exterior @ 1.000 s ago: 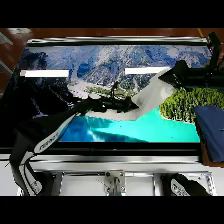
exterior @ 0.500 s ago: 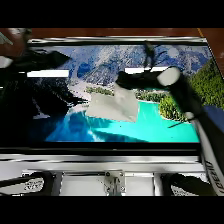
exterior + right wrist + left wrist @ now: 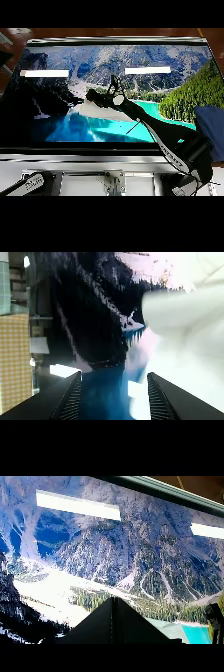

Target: Fold the shirts.

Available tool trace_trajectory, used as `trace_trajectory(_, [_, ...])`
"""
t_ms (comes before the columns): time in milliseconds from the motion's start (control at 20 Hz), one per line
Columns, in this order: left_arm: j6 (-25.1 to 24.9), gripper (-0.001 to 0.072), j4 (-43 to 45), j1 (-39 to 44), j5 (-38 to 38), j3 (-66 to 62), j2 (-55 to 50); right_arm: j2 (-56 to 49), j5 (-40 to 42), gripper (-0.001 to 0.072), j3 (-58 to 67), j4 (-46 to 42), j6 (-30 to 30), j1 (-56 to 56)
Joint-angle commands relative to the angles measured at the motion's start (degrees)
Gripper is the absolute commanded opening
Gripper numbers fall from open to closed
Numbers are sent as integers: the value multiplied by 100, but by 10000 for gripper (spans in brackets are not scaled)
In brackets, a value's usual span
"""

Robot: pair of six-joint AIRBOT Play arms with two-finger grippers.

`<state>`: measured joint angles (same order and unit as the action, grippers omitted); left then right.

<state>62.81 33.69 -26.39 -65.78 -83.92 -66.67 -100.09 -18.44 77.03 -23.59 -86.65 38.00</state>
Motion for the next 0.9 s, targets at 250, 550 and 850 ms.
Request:
trace_trajectory(250, [-57, 41, 37, -131, -177, 55, 33, 1325, -4334, 630, 2, -3930, -1508, -2667])
trace_trajectory(550, [-59, 41, 42, -103, -181, 55, 28, 802, -4861, 697, -334, -4052, -1556, -3176])
trace_trajectory(850, [-55, 41, -28, -101, -181, 52, 31, -98, -4424, 697, -337, -2621, -562, -2966])
